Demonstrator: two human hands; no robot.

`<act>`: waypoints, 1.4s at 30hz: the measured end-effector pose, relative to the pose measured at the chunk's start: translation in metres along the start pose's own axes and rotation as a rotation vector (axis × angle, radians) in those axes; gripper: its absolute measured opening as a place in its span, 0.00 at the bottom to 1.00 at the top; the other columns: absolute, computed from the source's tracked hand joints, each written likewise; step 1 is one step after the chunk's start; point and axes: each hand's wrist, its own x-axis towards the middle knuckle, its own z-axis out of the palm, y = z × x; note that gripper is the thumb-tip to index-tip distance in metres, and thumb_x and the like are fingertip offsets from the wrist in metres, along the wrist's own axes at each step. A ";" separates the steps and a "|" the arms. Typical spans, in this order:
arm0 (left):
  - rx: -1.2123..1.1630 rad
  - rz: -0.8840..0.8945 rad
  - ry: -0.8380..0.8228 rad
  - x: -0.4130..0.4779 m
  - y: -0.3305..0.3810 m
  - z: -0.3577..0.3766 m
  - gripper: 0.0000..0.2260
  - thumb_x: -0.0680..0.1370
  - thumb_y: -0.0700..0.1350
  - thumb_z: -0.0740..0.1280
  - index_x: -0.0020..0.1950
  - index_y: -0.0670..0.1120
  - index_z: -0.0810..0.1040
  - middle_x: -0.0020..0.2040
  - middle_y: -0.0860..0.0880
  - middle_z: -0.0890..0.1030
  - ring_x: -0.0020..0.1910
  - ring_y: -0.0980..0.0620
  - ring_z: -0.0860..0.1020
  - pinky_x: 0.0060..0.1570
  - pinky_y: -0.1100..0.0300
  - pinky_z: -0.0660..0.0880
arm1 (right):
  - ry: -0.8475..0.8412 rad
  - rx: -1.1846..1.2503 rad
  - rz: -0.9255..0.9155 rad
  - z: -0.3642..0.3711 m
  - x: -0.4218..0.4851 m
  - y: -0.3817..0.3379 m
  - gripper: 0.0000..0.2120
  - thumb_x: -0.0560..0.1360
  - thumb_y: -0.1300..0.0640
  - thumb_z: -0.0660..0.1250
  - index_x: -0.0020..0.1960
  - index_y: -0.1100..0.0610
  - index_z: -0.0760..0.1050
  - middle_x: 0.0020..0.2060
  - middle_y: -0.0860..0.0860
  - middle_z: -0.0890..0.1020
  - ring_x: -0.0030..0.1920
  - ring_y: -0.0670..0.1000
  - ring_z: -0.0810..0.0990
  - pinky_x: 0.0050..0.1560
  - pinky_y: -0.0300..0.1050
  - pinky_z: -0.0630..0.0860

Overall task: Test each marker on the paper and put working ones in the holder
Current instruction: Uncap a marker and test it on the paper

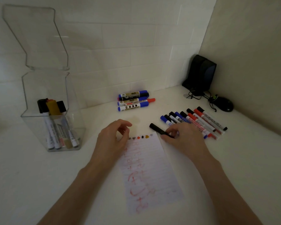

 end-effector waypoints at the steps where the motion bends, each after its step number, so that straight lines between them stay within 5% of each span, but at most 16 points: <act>1: 0.004 0.002 -0.002 0.000 0.001 0.000 0.10 0.80 0.43 0.67 0.54 0.59 0.79 0.45 0.60 0.81 0.46 0.60 0.78 0.42 0.68 0.69 | 0.027 0.007 -0.008 0.000 0.000 -0.001 0.12 0.78 0.43 0.70 0.57 0.47 0.83 0.44 0.47 0.84 0.46 0.45 0.80 0.47 0.40 0.76; 6: 0.000 -0.005 -0.011 -0.002 0.004 -0.003 0.10 0.80 0.43 0.67 0.54 0.58 0.79 0.45 0.60 0.81 0.46 0.61 0.78 0.42 0.69 0.69 | 0.237 0.091 -0.020 0.001 -0.001 0.001 0.12 0.78 0.44 0.71 0.55 0.50 0.83 0.40 0.47 0.82 0.41 0.46 0.78 0.44 0.41 0.74; 11: 0.051 0.013 -0.018 -0.002 0.006 -0.002 0.10 0.80 0.43 0.67 0.56 0.58 0.78 0.47 0.61 0.79 0.48 0.62 0.77 0.42 0.70 0.72 | 0.136 0.269 -0.032 -0.001 0.000 -0.002 0.13 0.80 0.46 0.69 0.61 0.50 0.81 0.44 0.43 0.81 0.42 0.39 0.78 0.44 0.31 0.70; 14: 0.138 0.247 0.036 -0.005 0.010 -0.004 0.18 0.80 0.44 0.69 0.68 0.57 0.74 0.62 0.58 0.75 0.60 0.62 0.74 0.59 0.62 0.74 | 0.018 0.436 -0.197 -0.005 -0.005 -0.016 0.09 0.83 0.51 0.64 0.59 0.50 0.81 0.40 0.42 0.79 0.37 0.39 0.75 0.37 0.31 0.69; 16: 0.311 0.527 0.064 -0.005 0.012 -0.002 0.22 0.80 0.48 0.69 0.74 0.54 0.71 0.71 0.53 0.72 0.70 0.51 0.70 0.67 0.56 0.67 | -0.049 0.469 -0.308 -0.004 -0.011 -0.026 0.09 0.84 0.53 0.62 0.53 0.50 0.82 0.36 0.46 0.78 0.33 0.43 0.73 0.33 0.36 0.67; 19: 0.513 0.734 0.126 -0.008 0.017 0.000 0.18 0.82 0.51 0.65 0.71 0.50 0.76 0.66 0.50 0.79 0.67 0.46 0.75 0.63 0.51 0.67 | -0.120 0.616 -0.324 -0.003 -0.016 -0.039 0.11 0.84 0.55 0.63 0.46 0.48 0.82 0.30 0.43 0.81 0.26 0.43 0.73 0.30 0.35 0.69; 22: 0.536 0.755 0.207 -0.010 0.016 -0.006 0.17 0.79 0.48 0.71 0.67 0.47 0.79 0.58 0.49 0.83 0.57 0.47 0.80 0.58 0.52 0.69 | -0.130 0.884 -0.205 -0.007 -0.018 -0.046 0.09 0.81 0.59 0.67 0.56 0.56 0.85 0.37 0.45 0.86 0.27 0.43 0.78 0.28 0.34 0.73; 30: 0.311 0.505 0.150 -0.005 0.006 -0.014 0.12 0.81 0.50 0.66 0.62 0.48 0.81 0.52 0.52 0.82 0.49 0.56 0.76 0.50 0.61 0.71 | -0.080 1.124 -0.080 -0.011 -0.021 -0.049 0.08 0.79 0.59 0.71 0.57 0.58 0.84 0.43 0.53 0.88 0.35 0.51 0.85 0.32 0.38 0.77; 33: 0.036 0.274 0.153 -0.006 0.012 -0.018 0.10 0.78 0.48 0.71 0.59 0.51 0.82 0.49 0.59 0.82 0.46 0.60 0.78 0.48 0.63 0.74 | -0.019 1.198 -0.005 -0.013 -0.020 -0.046 0.08 0.78 0.57 0.72 0.56 0.56 0.84 0.45 0.53 0.88 0.37 0.50 0.84 0.35 0.39 0.78; 37: -0.400 -0.007 0.154 -0.004 0.026 -0.027 0.07 0.75 0.44 0.75 0.52 0.49 0.84 0.45 0.56 0.85 0.45 0.56 0.83 0.46 0.63 0.79 | 0.045 1.202 0.045 -0.013 -0.016 -0.039 0.09 0.77 0.55 0.72 0.56 0.53 0.84 0.45 0.51 0.88 0.41 0.48 0.85 0.38 0.38 0.78; 42: -0.661 -0.086 0.242 -0.001 0.044 -0.048 0.06 0.77 0.39 0.71 0.53 0.43 0.83 0.46 0.50 0.85 0.44 0.55 0.82 0.43 0.59 0.79 | 0.024 1.079 0.062 -0.005 -0.010 -0.037 0.08 0.80 0.53 0.70 0.58 0.49 0.84 0.46 0.45 0.88 0.45 0.46 0.87 0.40 0.36 0.79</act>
